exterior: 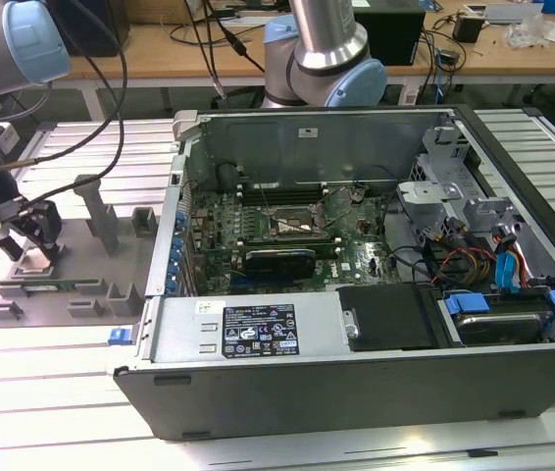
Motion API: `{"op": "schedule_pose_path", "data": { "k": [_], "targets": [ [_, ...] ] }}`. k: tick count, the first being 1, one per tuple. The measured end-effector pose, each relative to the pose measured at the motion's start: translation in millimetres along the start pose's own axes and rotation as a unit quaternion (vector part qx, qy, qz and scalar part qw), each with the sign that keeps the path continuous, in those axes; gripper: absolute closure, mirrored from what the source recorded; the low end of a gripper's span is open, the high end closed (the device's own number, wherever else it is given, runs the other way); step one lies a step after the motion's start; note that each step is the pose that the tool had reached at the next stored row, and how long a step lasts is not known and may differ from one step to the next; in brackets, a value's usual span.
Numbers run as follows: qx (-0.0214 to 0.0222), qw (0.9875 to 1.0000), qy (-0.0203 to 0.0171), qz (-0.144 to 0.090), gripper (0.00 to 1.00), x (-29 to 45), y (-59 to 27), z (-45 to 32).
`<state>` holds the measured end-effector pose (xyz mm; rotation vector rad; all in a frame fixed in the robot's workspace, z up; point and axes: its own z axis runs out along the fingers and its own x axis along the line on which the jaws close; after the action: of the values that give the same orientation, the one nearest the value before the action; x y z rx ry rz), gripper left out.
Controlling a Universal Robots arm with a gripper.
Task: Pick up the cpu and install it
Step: 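Pick up the cpu and move it towards the insertion slot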
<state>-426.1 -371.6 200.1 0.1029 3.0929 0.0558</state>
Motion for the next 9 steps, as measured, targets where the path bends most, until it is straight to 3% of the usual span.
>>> {"op": "schedule_pose_path", "data": {
  "k": [1, 2, 9],
  "targets": [
    [0.0, 1.0, 0.0, 0.0, 0.44, 0.0, 0.0, 0.3],
    [-0.0003, 1.0, -0.0002, 0.0, 0.38, 0.0, 0.0, 1.4],
    [-0.0014, 1.0, 0.0051, 0.0, 0.38, 0.3, -0.2, 6.8]
  ]
}}
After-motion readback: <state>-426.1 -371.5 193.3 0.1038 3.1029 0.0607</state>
